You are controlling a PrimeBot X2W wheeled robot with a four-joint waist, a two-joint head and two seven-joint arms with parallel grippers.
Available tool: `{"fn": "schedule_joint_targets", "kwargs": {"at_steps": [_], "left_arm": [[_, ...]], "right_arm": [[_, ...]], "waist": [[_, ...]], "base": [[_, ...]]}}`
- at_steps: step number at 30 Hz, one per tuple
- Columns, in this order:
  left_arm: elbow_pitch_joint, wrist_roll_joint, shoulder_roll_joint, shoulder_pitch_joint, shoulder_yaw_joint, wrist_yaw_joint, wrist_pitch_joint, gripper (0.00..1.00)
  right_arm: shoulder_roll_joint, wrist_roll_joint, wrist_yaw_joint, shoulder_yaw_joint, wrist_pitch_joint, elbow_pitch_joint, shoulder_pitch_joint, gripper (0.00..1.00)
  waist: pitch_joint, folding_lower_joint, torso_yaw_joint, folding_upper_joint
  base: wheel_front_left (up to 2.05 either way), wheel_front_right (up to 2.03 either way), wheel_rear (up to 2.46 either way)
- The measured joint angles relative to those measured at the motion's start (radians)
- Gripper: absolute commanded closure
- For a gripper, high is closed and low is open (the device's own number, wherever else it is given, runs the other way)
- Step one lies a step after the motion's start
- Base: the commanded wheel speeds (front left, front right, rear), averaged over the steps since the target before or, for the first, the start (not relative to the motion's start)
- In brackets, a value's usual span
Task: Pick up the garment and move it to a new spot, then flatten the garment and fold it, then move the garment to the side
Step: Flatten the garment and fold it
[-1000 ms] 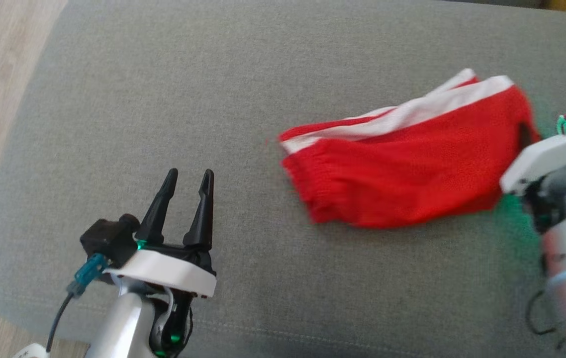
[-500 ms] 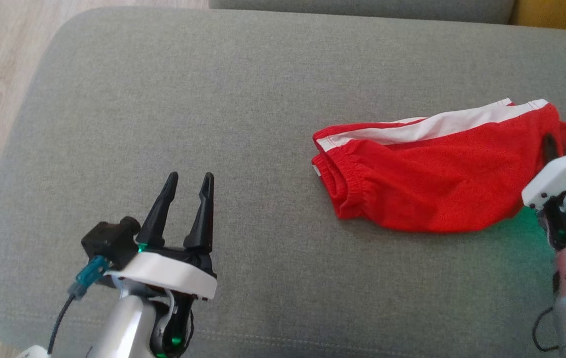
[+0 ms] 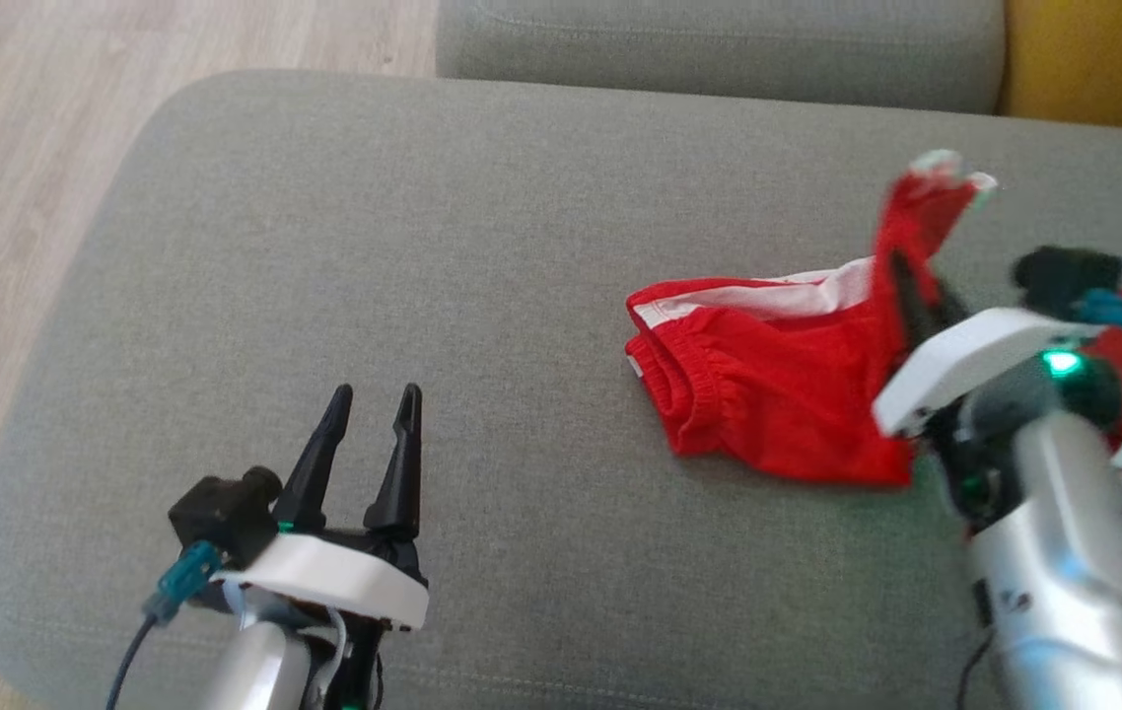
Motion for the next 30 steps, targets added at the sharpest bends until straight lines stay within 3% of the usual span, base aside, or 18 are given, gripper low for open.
{"fn": "schedule_joint_targets", "kwargs": {"at_steps": [11, 20, 21, 22, 30], "left_arm": [[0.000, 0.000, 0.000, 0.014, 0.000, 0.008, 0.000, 0.00], [0.000, 0.000, 0.000, 0.035, 0.001, 0.008, 0.000, 0.00], [0.000, 0.000, 0.000, 0.035, 0.000, 0.008, 0.000, 0.00], [0.000, 0.000, 0.000, 0.035, -0.001, 0.008, 0.000, 0.00], [0.001, -0.002, 0.000, 0.035, -0.006, 0.009, 0.000, 0.00]], "right_arm": [[-0.006, 0.138, 0.000, 0.281, 0.045, -0.141, 0.136, 1.00], [-0.025, 0.164, 0.000, 0.366, 0.054, -0.131, 0.148, 1.00], [-0.026, 0.165, 0.000, 0.372, 0.058, -0.119, 0.148, 0.77], [-0.030, 0.160, 0.000, 0.386, 0.057, -0.111, 0.148, 0.00], [-0.036, 0.161, 0.000, 0.414, 0.051, -0.092, 0.144, 0.00]], "waist": [[-0.039, 0.0000, 0.027, 0.0000], [-0.034, 0.0000, 0.040, 0.0000], [-0.032, 0.0000, 0.041, 0.0000], [-0.030, 0.0000, 0.043, 0.0000], [-0.018, 0.0000, 0.050, 0.0000]], "base": [[0.00, 0.00, 0.00], [0.00, 0.00, 0.00], [0.00, 0.00, 0.00], [0.00, 0.00, 0.00], [0.00, 0.00, 0.00]]}}
